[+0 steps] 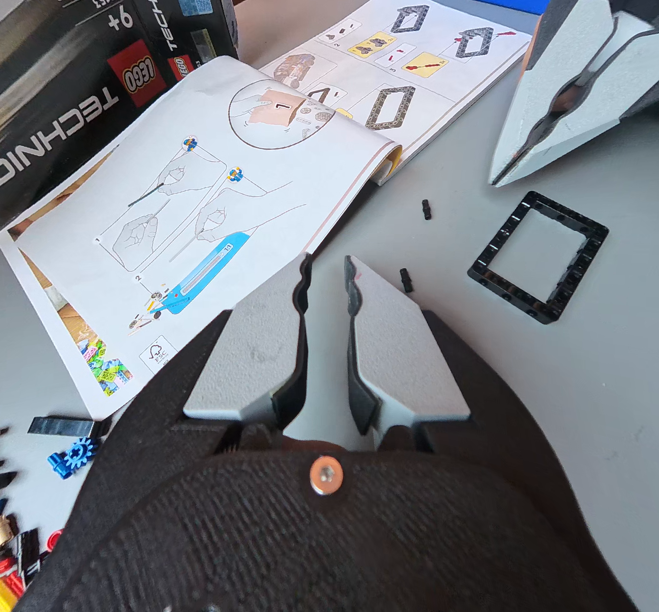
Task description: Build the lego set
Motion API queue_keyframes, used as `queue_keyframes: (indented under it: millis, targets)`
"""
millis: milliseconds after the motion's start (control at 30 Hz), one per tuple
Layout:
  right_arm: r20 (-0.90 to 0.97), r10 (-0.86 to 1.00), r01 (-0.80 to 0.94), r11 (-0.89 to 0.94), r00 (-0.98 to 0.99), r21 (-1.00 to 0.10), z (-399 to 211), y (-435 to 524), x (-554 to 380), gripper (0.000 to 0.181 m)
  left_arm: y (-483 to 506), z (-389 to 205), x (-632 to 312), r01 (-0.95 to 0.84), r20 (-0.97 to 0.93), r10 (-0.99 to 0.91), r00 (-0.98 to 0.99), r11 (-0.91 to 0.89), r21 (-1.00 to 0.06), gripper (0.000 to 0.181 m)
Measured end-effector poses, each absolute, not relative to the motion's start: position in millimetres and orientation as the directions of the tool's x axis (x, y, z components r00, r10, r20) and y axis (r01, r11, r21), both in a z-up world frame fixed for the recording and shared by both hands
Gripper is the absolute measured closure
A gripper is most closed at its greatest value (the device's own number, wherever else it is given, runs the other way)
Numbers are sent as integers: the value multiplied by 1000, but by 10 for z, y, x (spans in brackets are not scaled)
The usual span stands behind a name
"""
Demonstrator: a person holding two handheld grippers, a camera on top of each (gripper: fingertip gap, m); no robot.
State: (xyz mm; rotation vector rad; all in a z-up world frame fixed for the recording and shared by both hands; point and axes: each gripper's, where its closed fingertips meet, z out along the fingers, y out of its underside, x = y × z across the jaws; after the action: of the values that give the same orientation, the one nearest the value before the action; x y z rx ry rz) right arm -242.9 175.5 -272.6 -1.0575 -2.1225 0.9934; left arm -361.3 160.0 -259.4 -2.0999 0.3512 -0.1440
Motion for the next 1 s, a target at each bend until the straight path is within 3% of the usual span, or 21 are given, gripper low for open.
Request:
queue_keyframes:
  millis: [1000]
  targets:
    - [151,885,423,352,-440,-835,-2666,1962,-2520,181,1619,-2618,-3487,-272,-77,-367,927,-517,-812,163]
